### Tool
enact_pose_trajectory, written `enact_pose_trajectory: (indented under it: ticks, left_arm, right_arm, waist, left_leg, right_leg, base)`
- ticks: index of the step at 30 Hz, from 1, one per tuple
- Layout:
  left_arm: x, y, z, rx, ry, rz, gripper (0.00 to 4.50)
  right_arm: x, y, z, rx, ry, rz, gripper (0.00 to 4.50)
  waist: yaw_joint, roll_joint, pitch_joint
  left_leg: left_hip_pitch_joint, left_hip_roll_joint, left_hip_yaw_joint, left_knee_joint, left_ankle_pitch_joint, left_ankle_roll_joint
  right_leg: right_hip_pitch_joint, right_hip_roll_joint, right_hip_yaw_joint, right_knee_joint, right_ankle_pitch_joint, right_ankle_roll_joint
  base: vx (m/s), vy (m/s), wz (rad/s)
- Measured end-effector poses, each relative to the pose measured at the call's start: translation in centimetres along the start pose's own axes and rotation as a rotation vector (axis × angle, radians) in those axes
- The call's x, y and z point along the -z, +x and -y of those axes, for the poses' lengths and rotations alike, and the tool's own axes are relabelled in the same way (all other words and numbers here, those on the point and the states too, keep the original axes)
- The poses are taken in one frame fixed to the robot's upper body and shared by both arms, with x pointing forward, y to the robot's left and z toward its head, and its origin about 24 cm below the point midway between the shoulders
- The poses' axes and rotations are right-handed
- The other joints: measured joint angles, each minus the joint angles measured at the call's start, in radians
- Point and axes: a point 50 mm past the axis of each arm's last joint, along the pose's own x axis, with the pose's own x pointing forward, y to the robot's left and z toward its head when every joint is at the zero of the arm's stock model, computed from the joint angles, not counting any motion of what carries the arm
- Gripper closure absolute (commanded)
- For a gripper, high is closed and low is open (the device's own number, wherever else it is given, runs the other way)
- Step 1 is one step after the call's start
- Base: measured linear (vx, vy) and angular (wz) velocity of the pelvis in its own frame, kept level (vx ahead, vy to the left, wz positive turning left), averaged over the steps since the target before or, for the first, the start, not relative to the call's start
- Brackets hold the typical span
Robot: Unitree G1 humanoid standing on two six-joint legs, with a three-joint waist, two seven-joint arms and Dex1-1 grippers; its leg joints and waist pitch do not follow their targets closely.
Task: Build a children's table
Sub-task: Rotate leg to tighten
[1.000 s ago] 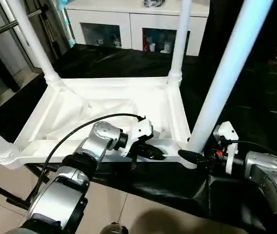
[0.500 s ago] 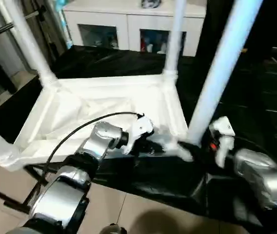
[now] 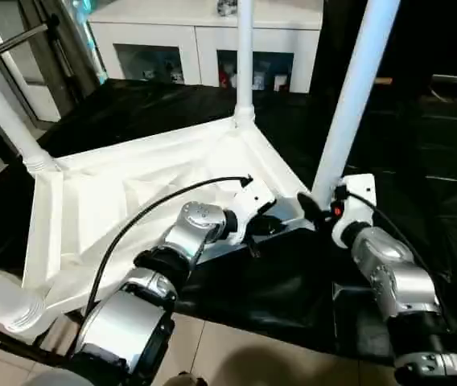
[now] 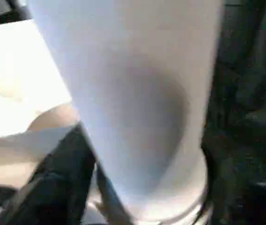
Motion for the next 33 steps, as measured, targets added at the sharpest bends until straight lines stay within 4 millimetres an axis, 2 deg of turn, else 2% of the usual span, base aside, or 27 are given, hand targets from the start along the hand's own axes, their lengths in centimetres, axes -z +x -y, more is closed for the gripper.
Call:
enact_pose_trajectory:
  ticks: [8,18,33]
  left_arm:
    - [0.5,-1.2,0.0,0.126,0.053,0.000,4.50]
    - [0.6,-1.3,0.2,0.153,0.062,-0.005,4.50]
    - [0.6,-1.3,0.2,0.157,0.062,-0.004,4.50]
  right_arm:
    - [0.4,-3.1,1.2,-0.234,-0.123,-0.054,0.93]
    - [0.4,-3.1,1.1,-0.256,-0.122,-0.058,0.93]
    - [0.4,-3.1,1.1,-0.257,-0.122,-0.058,0.93]
  waist:
    - [0.013,-0.001,0.001]
    - [0.024,-0.001,0.001]
    - [0.025,-0.001,0.001]
  left_leg:
    - [-0.001,0.001,0.000,0.000,0.000,0.000]
    - [-0.001,0.001,0.000,0.000,0.000,0.000]
    - [-0.001,0.001,0.000,0.000,0.000,0.000]
  right_leg:
    - [0.000,0.001,-0.001,-0.001,-0.001,0.002]
    - [-0.001,0.001,0.000,-0.001,-0.001,0.001]
    - [-0.001,0.001,0.000,-0.001,-0.001,0.001]
  base:
    - [0.000,0.000,0.00]
    - [0.000,0.000,0.00]
    - [0.000,0.000,0.00]
